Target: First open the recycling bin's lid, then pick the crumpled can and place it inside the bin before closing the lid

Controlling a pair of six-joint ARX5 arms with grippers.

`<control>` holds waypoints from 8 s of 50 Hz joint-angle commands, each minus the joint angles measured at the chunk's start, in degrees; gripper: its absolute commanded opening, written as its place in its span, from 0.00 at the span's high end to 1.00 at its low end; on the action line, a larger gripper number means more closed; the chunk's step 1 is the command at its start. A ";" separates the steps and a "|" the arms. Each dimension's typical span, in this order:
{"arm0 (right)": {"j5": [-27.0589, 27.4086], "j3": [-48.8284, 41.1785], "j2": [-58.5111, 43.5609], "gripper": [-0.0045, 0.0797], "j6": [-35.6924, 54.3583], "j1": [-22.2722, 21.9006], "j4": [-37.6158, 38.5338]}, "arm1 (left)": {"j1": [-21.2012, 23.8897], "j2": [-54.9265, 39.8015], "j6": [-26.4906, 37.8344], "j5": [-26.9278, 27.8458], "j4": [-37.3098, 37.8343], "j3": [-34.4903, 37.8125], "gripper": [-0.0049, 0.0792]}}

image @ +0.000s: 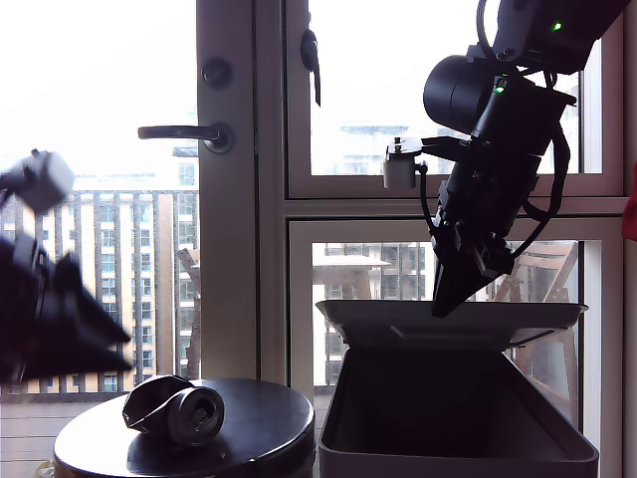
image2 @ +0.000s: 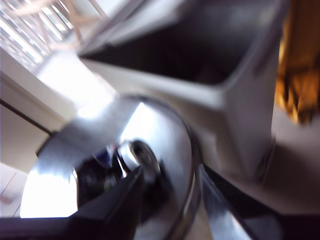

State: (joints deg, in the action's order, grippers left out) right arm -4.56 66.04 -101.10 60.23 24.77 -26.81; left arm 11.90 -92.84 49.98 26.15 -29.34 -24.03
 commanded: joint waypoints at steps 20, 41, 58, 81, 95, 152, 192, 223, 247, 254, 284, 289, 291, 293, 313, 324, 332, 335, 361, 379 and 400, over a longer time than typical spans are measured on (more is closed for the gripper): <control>-0.83 0.50 0.68 0.96 -1.73 0.24 -0.02 | -0.17 -18.97 13.70 -6.62 -0.44 -14.84 0.39; -0.83 0.52 0.68 0.96 -1.70 0.17 2.40 | -2.32 -25.46 18.05 -7.19 6.60 -23.39 0.39; -0.70 0.55 0.92 0.96 -1.79 0.17 2.47 | -3.50 -27.80 22.51 -7.10 8.41 -25.57 0.39; 0.26 0.57 4.98 0.96 -1.77 0.17 -0.70 | -3.10 -31.34 25.07 -6.64 8.31 -27.23 0.46; 0.85 0.57 5.95 0.96 -1.79 0.17 -0.59 | -2.51 -31.34 25.31 -4.07 8.35 -28.61 0.70; 2.45 1.84 7.30 0.96 -1.79 0.17 -0.35 | 5.29 -25.53 19.56 -6.25 9.73 -29.29 0.97; 2.45 6.10 7.65 0.96 -1.79 0.17 -2.51 | 21.24 -24.48 -1.05 -5.18 -3.08 -29.35 0.97; 2.60 6.14 7.65 0.96 -1.75 0.17 -2.64 | 26.91 -27.26 -10.99 -4.96 4.50 -43.58 0.97; 2.62 7.13 7.65 0.96 -1.75 0.20 -2.69 | 28.00 -33.79 -11.04 -4.98 16.00 -51.12 0.97; 2.60 7.23 7.65 0.96 -1.75 0.20 -2.95 | 28.02 -34.36 -11.02 -5.01 18.75 -51.12 0.97; 2.64 7.26 7.65 0.96 -1.77 0.33 -3.15 | 27.80 -34.38 -10.99 -6.14 24.04 -51.10 0.97; 2.64 7.26 7.65 0.96 -1.77 0.33 -3.15 | 27.80 -34.38 -10.99 -7.43 23.96 -51.10 0.92; 2.69 7.26 7.65 0.96 -1.77 0.33 -3.17 | 27.80 -34.38 -10.97 -8.44 23.93 -51.10 0.82; 2.69 7.26 7.65 0.96 -1.77 0.33 -3.17 | 27.80 -34.38 -10.97 -9.64 23.80 -51.10 0.70; 2.64 7.26 7.65 0.96 -1.79 0.33 -3.19 | 27.87 -34.10 -12.46 -14.64 27.56 -51.10 0.59; 2.67 7.26 7.65 0.96 -1.79 0.33 -3.15 | 27.89 -32.26 -12.46 -14.69 34.75 -51.10 0.96; 2.89 7.26 7.65 0.96 -1.79 0.33 -3.02 | 27.85 -30.36 -12.46 -15.17 38.82 -51.10 0.96; 3.30 7.39 7.65 0.96 -1.77 0.33 -3.08 | 27.85 -29.59 -12.46 -15.32 40.39 -51.10 0.96; 4.55 21.27 8.37 0.96 -1.90 0.35 -8.98 | 27.85 -28.79 -12.44 -16.61 44.48 -51.10 0.96; 4.57 22.86 8.37 0.96 -2.01 0.35 -13.27 | 27.56 -22.38 -12.41 -16.55 48.02 -51.10 0.96; 4.55 22.86 8.37 0.96 -4.90 1.14 -14.10 | 22.56 -12.37 -11.76 -18.10 58.62 -51.10 0.96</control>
State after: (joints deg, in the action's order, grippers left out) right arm 0.10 89.49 -92.42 56.01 25.17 -40.82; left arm 36.14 -106.41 38.76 8.43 29.21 -75.33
